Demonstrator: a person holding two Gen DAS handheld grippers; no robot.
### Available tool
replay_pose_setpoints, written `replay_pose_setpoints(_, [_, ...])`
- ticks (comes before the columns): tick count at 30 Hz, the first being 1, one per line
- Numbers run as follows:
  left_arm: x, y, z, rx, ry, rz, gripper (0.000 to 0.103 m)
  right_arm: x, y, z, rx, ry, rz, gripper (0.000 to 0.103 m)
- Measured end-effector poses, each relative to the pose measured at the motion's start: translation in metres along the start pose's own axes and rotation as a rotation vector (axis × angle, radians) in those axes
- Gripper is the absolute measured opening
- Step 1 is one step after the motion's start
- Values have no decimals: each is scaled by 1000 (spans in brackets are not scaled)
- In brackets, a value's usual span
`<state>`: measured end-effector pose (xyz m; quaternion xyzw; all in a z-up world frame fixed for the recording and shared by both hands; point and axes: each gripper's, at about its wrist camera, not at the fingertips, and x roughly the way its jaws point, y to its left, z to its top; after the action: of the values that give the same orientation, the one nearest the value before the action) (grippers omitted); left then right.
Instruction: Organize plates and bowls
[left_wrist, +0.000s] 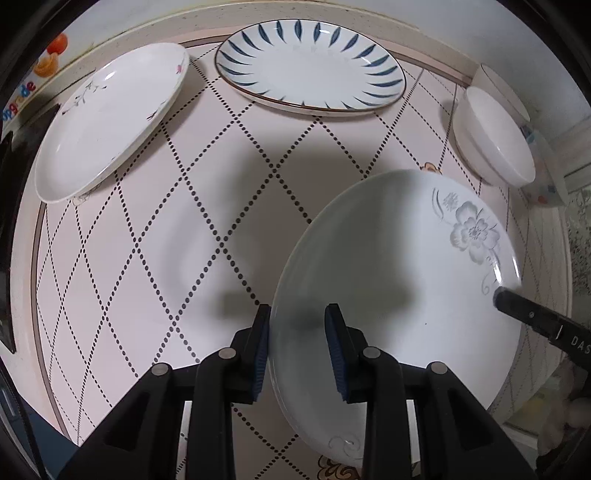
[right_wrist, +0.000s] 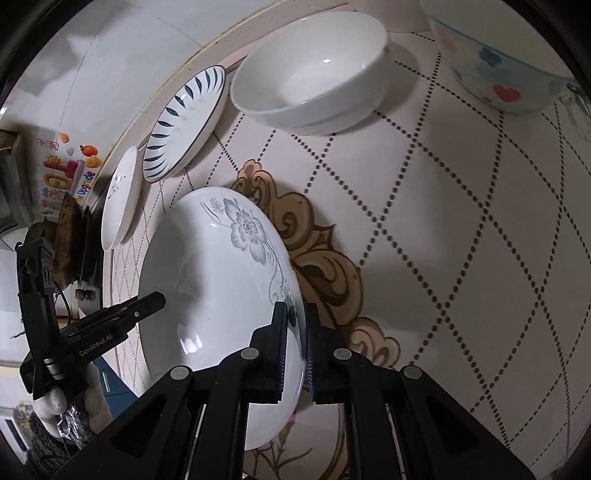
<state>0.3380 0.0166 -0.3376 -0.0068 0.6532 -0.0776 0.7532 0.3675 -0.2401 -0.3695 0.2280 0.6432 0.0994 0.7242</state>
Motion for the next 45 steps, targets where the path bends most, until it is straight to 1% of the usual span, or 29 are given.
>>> replay_pose_setpoints(8, [8, -19, 9, 27, -10, 63, 27, 3, -4, -2, 6, 6, 11, 11])
replay_pose_setpoints(11, [8, -21, 10, 26, -12, 72, 27, 3, -5, -2, 0, 9, 19, 11])
replay_pose_setpoints(13, [10, -24, 11, 20, -12, 70, 27, 3, -5, -2, -3, 12, 22, 11])
replay_pose_setpoints(14, [12, -32, 13, 20, -13, 70, 27, 3, -5, -1, -3, 14, 22, 11])
replay_pose_setpoints(18, [11, -26, 11, 19, -6, 48, 27, 4, -6, 1, 16, 29, 28, 11])
replay_pose_setpoints(21, [-5, -18, 12, 10, -24, 27, 27, 1, -8, 4, 55, 51, 25, 12])
replay_pose_setpoints(23, [-30, -8, 14, -4, -59, -10, 27, -7, -8, 4, 82, 55, 13, 14])
replay_pose_setpoints(25, [-63, 9, 19, -23, -119, -51, 27, -22, -4, 5, 114, 71, 8, 25])
replay_pose_setpoints(27, [-93, 30, 28, -40, -175, -78, 34, -42, 12, 5, 108, 46, 34, 41])
replay_pose_setpoints(29, [-113, 54, 42, -50, -210, -93, 59, -61, 40, 7, 81, 14, 51, 49])
replay_pose_setpoints(31, [-129, 91, 63, -71, -253, -70, 65, -67, 75, 12, 53, -6, 78, 55])
replay_pose_setpoints(33, [-127, 122, 79, -87, -270, -37, 65, -61, 106, 19, 52, -12, 111, 67])
replay_pose_setpoints(34, [-122, 145, 93, -106, -264, -16, 65, -53, 125, 26, 54, -14, 142, 68])
replay_pose_setpoints(35, [-114, 160, 102, -121, -253, -8, 65, -44, 138, 31, 52, -17, 157, 68])
replay_pose_setpoints(37, [-96, 191, 123, -149, -223, 17, 65, -16, 167, 48, 54, -24, 154, 68])
replay_pose_setpoints(39, [-74, 215, 144, -150, -191, 58, 65, 19, 193, 70, 75, -17, 167, 68])
replay_pose_setpoints(42, [-47, 237, 166, -133, -154, 96, 65, 61, 216, 92, 104, 24, 173, 68])
replay_pose_setpoints(45, [-26, 254, 179, -133, -111, 92, 65, 97, 235, 114, 103, 32, 143, 68])
